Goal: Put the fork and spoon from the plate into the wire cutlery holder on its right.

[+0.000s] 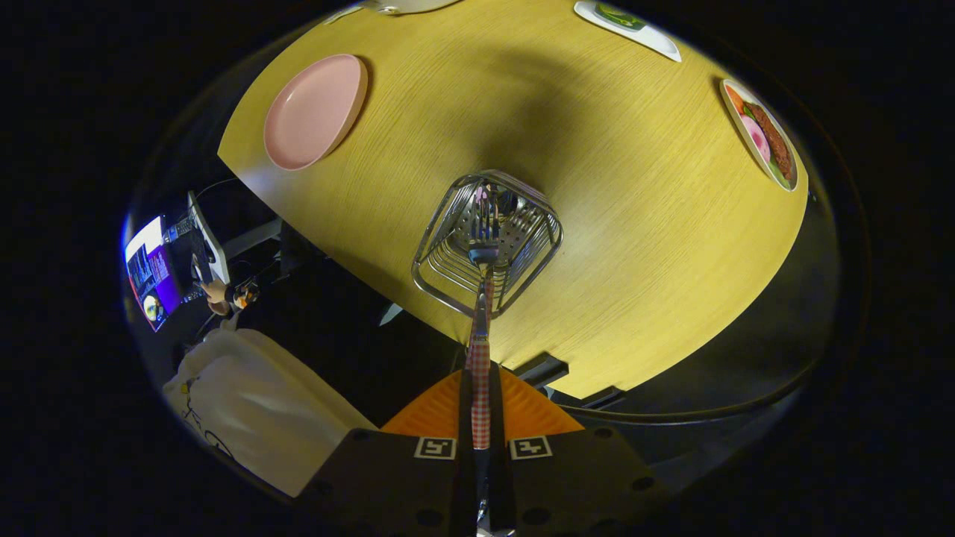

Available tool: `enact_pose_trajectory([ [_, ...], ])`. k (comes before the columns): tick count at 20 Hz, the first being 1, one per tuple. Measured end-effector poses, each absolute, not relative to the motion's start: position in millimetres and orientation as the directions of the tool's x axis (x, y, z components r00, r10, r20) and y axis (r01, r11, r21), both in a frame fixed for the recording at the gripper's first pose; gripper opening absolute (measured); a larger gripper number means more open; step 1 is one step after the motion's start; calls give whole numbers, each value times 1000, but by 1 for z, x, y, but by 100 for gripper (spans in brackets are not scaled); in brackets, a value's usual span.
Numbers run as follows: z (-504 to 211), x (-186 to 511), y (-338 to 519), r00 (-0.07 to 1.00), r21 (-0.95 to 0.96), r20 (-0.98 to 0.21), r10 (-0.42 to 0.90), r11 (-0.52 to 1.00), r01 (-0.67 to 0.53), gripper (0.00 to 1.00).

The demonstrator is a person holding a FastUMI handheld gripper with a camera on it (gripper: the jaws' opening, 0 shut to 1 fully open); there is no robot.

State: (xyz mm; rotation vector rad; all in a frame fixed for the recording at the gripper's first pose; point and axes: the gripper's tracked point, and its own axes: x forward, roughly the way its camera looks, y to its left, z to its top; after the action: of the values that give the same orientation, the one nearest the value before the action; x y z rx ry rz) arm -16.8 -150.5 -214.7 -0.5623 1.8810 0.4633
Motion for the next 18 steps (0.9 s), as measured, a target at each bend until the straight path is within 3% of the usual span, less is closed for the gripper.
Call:
enact_pose_trajectory([
  [3,-217,-11,-145,-331,59,-930,-158,827,-560,11],
  [6,-218,-5,-145,-312,48,-939,-148,840,-540,18],
  [7,-216,0,-144,-293,40,-945,-142,842,-538,23],
  [9,-210,5,-137,-258,58,-962,-91,853,-518,44],
  [11,-202,10,-130,-207,76,-978,-33,864,-497,75],
  [14,-186,13,-123,-113,100,-992,53,880,-464,85],
  [16,-171,15,-118,-33,109,-994,105,890,-442,100],
  [18,-159,14,-115,46,119,-987,152,900,-418,100],
])
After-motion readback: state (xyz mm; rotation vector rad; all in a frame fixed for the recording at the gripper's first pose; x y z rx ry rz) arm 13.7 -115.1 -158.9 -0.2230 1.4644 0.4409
